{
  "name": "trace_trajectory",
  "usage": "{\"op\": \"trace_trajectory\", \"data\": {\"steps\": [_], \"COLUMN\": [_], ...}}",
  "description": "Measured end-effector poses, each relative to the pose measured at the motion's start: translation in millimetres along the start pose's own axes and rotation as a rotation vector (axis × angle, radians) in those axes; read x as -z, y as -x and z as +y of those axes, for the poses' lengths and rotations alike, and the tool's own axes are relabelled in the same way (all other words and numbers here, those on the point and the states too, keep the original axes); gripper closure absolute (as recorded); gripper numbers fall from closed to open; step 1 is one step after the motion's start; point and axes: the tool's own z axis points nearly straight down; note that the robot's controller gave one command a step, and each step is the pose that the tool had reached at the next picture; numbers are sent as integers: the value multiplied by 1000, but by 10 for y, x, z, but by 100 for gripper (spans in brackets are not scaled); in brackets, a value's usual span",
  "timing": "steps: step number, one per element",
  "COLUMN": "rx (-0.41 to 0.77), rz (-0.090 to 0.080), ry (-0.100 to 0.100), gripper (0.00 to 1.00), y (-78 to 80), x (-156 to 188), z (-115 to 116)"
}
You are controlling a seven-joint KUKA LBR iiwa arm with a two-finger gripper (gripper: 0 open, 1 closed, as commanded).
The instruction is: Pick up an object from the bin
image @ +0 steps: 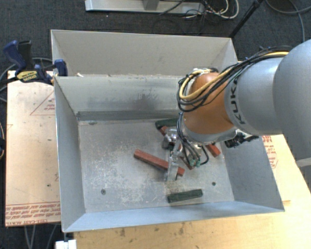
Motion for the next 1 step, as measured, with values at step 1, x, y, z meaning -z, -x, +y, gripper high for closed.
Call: {"op": "trace_trajectory", "data": {"steps": [1], "rx": [7], "rz": [-4], "ry": [2], "gripper": [100], "y": [-5], "x": [32], "z": [29]}}
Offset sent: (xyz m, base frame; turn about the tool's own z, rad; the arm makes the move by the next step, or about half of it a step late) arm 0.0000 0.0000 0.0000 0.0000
